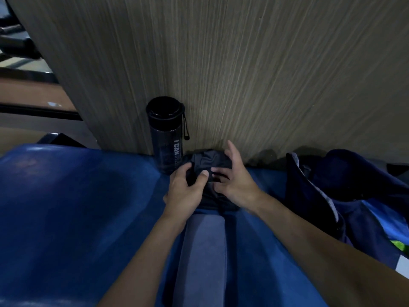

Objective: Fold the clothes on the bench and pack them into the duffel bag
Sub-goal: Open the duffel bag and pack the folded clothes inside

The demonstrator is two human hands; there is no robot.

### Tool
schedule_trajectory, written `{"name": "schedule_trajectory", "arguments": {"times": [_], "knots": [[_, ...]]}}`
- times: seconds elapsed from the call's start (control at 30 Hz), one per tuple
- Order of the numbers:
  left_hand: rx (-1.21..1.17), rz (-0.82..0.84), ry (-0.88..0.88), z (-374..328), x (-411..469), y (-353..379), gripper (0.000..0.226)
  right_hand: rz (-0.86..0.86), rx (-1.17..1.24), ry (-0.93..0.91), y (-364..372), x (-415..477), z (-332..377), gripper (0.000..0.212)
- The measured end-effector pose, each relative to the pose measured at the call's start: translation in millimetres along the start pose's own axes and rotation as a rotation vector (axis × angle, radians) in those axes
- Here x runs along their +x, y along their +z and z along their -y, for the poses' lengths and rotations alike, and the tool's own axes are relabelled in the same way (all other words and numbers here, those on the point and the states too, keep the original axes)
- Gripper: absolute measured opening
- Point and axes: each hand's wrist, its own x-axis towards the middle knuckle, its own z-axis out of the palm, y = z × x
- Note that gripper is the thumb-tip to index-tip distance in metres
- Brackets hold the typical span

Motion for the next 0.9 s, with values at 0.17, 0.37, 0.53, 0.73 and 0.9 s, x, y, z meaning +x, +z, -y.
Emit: {"name": "schedule_trajectory", "arguments": {"times": [0.17, 0.37, 0.53, 0.73, 0.9], "knots": [[0.16, 0.042, 0.094, -7.4, -5.1, -1.2, 0.024, 0.012, -0.225, -0.078, 7.2, 3.3, -9.3, 0.116], [0.316, 0.047, 0.067, -6.8, -5.2, -2.8, 0.036, -0.233, -0.229, -0.012, -14.8, -2.2, -16.3, 0.082], [0.214, 0.054, 0.102, -1.1, -2.2, -4.4, 0.029, -0.223, 0.01, 0.23, -16.2, 1.4, -14.9, 0.074], [-0.092, 0.17, 0.104, -12.3, -8.1, -5.7, 0.023, -0.25, 0.449, 0.393, -17.4, 12.2, -3.8, 0.063], [-0.256, 0.181, 0.221, -27.2, -17.5, -8.1, 0.028, -0.253, 0.457, 0.281, -26.3, 4.1, 20.1, 0.036]]}}
